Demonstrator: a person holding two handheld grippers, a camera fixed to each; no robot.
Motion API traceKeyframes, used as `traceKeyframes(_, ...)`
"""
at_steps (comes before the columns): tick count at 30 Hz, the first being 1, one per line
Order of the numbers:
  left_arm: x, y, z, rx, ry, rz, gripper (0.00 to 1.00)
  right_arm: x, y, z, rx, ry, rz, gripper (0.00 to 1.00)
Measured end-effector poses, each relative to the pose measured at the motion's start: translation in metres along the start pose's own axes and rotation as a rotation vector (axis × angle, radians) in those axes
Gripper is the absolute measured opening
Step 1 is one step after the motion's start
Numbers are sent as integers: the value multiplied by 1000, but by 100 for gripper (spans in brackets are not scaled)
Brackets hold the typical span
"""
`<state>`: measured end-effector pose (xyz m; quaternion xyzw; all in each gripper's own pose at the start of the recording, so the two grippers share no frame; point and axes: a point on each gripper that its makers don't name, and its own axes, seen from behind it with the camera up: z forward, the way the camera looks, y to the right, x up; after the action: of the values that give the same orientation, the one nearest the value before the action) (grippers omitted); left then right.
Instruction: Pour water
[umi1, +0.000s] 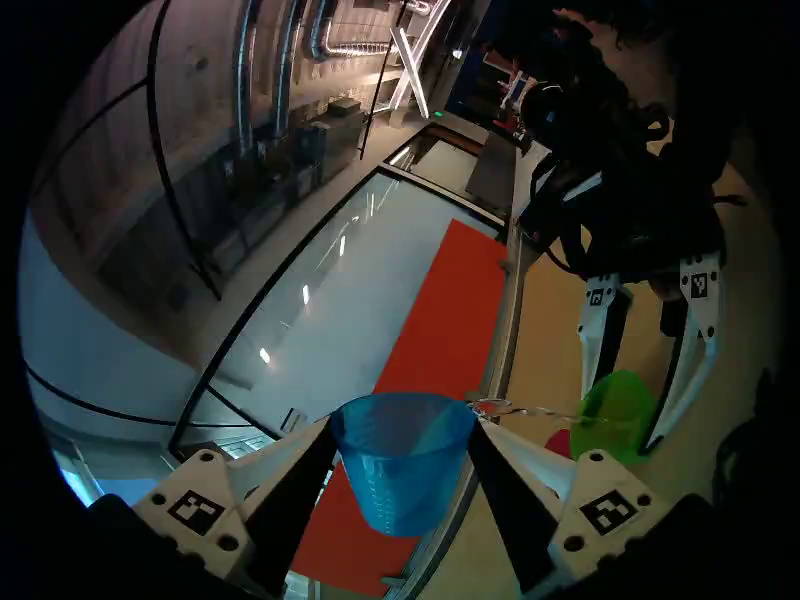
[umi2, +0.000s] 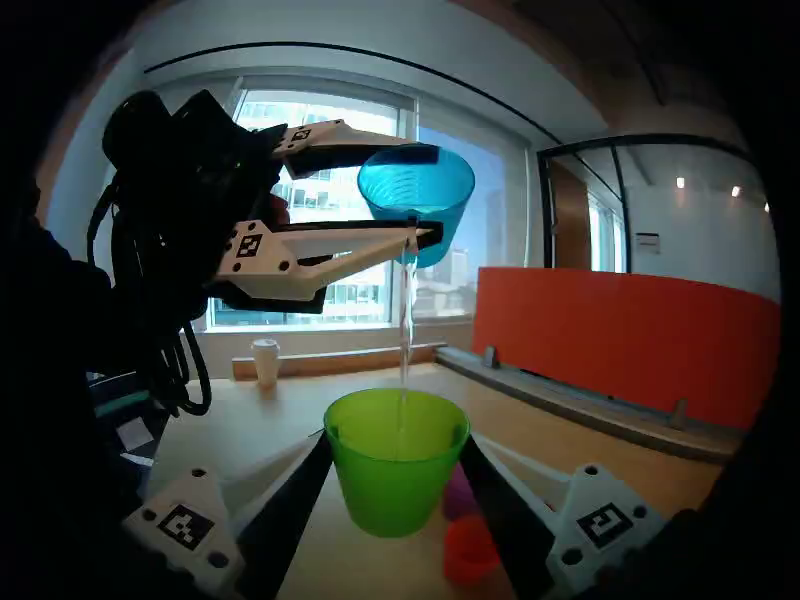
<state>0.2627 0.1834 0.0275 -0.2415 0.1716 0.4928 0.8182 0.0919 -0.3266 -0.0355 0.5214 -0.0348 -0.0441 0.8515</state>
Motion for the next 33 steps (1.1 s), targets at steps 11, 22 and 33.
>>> traceKeyframes(11, 2, -1, -1, -4, 1, 23, 88, 0, -1, 0, -2, 0, -5, 90)
traceKeyframes(22, 1, -1, -3, 1, 1, 43, 88, -1, 0, 0, -4, -2, -4, 90)
traceKeyframes(33, 5, -2, -3, -1, 3, 75, 87, 0, 0, 2, -3, -2, -4, 90)
